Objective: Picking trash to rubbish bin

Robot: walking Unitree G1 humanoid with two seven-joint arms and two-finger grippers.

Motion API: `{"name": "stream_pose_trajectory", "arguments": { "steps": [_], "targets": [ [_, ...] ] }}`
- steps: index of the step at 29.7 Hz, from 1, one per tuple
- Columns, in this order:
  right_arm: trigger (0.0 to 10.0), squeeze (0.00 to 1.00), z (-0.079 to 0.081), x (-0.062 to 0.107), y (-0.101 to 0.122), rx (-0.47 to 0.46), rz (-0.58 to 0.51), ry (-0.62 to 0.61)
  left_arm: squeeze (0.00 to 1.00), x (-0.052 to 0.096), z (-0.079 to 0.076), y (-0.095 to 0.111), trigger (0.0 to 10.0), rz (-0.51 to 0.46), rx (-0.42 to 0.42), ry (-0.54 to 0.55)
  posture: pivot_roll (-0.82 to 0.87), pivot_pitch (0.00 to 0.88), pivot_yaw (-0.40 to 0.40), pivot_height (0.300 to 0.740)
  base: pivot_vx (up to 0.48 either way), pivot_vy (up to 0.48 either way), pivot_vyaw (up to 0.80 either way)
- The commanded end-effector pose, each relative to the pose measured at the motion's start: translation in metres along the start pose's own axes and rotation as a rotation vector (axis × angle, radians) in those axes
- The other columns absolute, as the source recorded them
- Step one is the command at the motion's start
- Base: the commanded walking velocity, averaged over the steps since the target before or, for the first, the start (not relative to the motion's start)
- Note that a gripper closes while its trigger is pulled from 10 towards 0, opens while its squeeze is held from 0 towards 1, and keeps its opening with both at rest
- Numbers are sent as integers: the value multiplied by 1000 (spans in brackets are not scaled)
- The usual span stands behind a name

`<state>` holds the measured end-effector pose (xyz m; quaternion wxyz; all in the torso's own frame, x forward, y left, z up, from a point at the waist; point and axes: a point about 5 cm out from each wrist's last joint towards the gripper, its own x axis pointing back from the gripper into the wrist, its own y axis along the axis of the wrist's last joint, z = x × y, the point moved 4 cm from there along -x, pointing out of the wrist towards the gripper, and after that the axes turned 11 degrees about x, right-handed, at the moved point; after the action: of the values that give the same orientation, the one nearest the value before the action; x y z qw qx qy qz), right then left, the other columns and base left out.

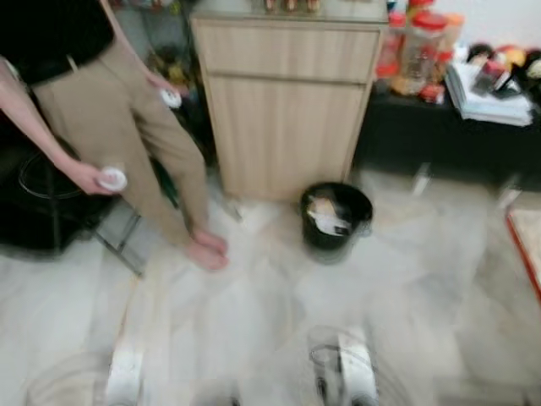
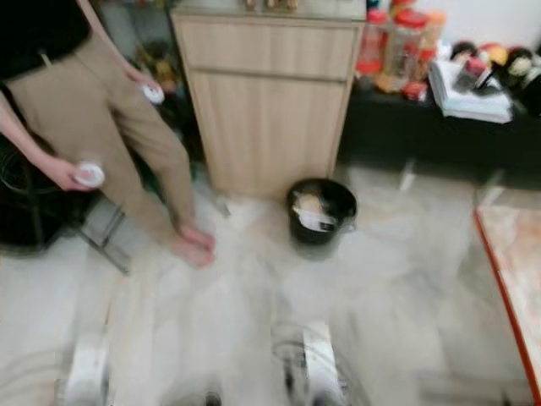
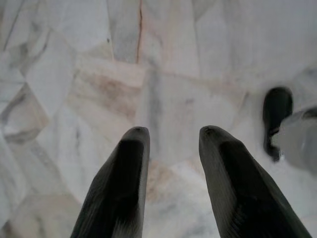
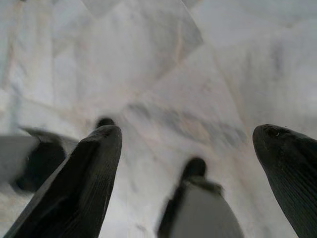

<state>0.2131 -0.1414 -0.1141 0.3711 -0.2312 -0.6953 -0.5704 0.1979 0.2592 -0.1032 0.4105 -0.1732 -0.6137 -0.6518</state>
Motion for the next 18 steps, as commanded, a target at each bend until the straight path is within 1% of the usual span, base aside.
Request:
{"name": "stream_pose_trajectory", "arguments": {
  "steps": [1, 18],
  "targets": [
    [10000, 0, 1, 0, -2, -12, 10, 2, 0, -1, 0, 4, 10000, -11, -6, -3, 112, 131, 27, 728, 0, 0, -775],
    [10000, 0, 4, 0, -4, -11, 17, 9, 0, -1, -1, 5, 10000, -11, -15, -15, 112, 125, 30, 728, 0, 0, -761]
  ]
}}
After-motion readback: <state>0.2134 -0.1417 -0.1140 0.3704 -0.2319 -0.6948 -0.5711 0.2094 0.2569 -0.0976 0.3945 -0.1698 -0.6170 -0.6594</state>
